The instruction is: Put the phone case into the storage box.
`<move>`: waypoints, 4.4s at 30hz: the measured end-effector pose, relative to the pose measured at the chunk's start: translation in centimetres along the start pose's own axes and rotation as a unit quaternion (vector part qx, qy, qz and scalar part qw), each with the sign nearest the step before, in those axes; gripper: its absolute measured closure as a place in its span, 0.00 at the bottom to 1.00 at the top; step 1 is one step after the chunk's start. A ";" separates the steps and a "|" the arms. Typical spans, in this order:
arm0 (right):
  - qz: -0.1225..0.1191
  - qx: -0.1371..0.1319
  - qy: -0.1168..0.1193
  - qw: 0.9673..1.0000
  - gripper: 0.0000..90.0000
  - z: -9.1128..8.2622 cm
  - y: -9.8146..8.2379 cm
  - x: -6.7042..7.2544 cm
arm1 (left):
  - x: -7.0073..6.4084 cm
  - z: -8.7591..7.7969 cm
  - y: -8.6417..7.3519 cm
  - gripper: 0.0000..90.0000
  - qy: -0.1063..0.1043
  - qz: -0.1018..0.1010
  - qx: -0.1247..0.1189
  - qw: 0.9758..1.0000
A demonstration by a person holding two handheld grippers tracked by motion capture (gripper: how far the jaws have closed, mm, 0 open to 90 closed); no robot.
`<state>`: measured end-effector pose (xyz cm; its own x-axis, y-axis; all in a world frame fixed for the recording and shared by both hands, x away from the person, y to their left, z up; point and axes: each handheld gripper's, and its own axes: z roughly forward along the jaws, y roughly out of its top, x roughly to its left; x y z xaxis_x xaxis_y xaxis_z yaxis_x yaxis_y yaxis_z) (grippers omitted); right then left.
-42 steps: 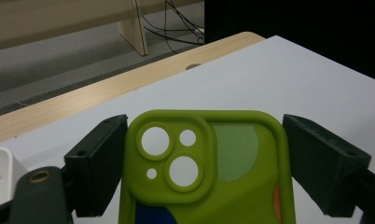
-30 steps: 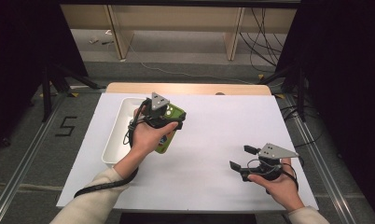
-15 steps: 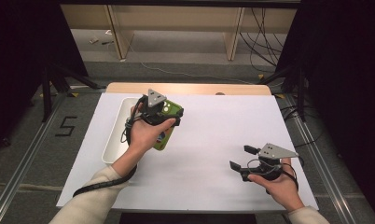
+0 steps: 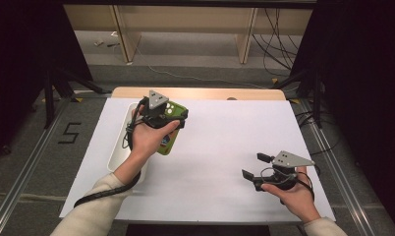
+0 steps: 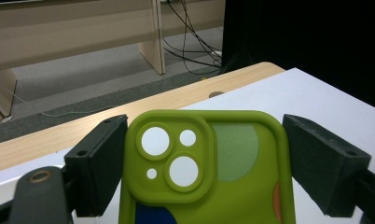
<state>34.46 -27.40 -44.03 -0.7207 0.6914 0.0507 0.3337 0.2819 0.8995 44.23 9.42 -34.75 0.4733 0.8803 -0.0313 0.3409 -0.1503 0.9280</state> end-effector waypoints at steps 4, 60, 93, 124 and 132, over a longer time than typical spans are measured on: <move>0.000 -0.001 0.000 1.000 0.18 0.0 0.0 0.0 | 0.2 -0.1 0.1 0.19 0.003 -0.002 -0.002 1.000; -0.001 -0.005 0.000 1.000 0.18 -0.1 0.1 0.0 | 4.2 -1.7 1.0 0.19 0.053 -0.034 -0.029 0.998; 0.001 -0.012 -0.002 1.000 0.18 -0.2 0.1 -0.1 | 6.9 -2.0 0.9 0.19 0.090 -0.050 -0.029 0.994; 0.003 -0.011 -0.004 1.000 0.18 -0.2 0.1 -0.2 | 8.3 -1.6 0.5 0.19 0.102 -0.055 -0.020 0.993; 0.003 -0.011 -0.005 1.000 0.18 -0.1 0.1 -0.2 | 8.7 -1.4 0.8 0.19 0.106 -0.056 -0.023 0.993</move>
<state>34.53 -27.58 -43.89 -0.7130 0.6993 0.0512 0.3243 0.2642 0.9083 47.46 17.59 -33.79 0.2517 0.9659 -0.0613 0.3416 -0.0294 0.9394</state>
